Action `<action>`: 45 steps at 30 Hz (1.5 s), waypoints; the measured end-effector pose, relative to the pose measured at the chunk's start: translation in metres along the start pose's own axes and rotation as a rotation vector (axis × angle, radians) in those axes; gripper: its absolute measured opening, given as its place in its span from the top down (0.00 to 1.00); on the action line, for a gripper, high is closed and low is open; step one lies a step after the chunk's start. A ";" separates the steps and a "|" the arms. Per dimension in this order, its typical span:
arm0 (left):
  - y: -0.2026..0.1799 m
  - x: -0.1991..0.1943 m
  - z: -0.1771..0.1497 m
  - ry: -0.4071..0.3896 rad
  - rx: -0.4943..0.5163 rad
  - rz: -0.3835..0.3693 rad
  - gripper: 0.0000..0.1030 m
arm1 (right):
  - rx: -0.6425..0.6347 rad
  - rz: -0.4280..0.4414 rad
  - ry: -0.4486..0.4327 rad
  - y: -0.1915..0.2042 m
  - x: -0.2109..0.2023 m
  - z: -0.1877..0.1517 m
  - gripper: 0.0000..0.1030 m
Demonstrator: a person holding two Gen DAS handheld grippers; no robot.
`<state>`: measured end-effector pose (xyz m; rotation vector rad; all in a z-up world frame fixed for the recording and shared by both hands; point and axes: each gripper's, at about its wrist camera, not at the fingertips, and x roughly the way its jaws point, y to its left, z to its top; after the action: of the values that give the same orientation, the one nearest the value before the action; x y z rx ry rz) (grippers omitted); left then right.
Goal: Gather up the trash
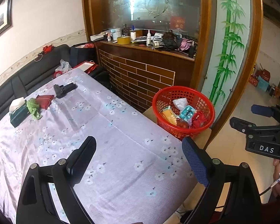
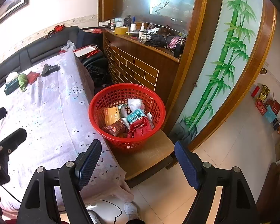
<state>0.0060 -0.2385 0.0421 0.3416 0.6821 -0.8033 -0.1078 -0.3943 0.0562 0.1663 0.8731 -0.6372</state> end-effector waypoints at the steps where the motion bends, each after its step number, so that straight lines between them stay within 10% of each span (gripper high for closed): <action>1: 0.001 -0.001 0.000 -0.002 -0.002 0.005 0.11 | -0.001 -0.001 0.000 0.000 -0.001 0.000 0.18; 45: 0.030 -0.019 -0.025 -0.037 -0.049 0.080 0.08 | -0.078 -0.041 0.021 0.039 -0.010 -0.005 0.18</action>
<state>0.0080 -0.1956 0.0367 0.3071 0.6481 -0.7145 -0.0932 -0.3565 0.0562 0.0845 0.9221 -0.6397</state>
